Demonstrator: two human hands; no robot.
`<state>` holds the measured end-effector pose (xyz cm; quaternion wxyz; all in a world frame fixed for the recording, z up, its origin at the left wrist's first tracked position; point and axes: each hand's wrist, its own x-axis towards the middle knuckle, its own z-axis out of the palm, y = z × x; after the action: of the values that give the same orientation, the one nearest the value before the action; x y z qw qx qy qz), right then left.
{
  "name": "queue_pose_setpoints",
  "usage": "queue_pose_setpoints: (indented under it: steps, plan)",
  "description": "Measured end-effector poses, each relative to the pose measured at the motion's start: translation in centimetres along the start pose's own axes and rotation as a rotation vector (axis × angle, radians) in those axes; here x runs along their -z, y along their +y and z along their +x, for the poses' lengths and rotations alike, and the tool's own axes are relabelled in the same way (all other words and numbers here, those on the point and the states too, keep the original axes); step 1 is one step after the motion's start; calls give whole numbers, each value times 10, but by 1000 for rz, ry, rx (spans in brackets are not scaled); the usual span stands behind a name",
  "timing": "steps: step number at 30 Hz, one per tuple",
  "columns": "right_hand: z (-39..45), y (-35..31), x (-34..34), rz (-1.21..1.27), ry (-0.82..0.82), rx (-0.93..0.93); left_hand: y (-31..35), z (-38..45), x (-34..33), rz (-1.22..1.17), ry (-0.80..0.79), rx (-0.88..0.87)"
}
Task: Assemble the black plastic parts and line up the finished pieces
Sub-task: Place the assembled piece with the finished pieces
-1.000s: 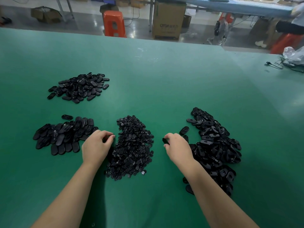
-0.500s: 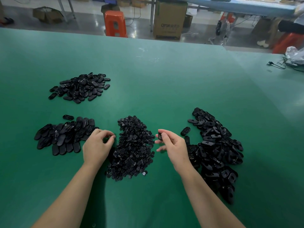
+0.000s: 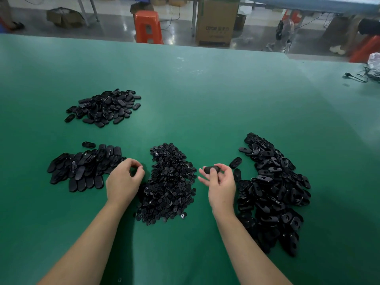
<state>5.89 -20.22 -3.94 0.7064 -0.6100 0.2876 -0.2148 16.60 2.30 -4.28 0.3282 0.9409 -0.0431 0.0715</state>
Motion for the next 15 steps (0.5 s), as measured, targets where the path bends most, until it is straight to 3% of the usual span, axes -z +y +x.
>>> queue_pose_setpoints:
  steps: [6,10,13,15]
  plan:
    - [0,2,0,-58,-46,52,5,-4,5,-98,1,54]
    - [2,7,1,-162,-40,99,36,-10,9,-138,50,-105]
    - [3,9,2,-140,15,111,82,-18,-3,-207,-69,-199]
    - [3,10,1,-99,68,115,108,-25,-18,-235,-229,-134]
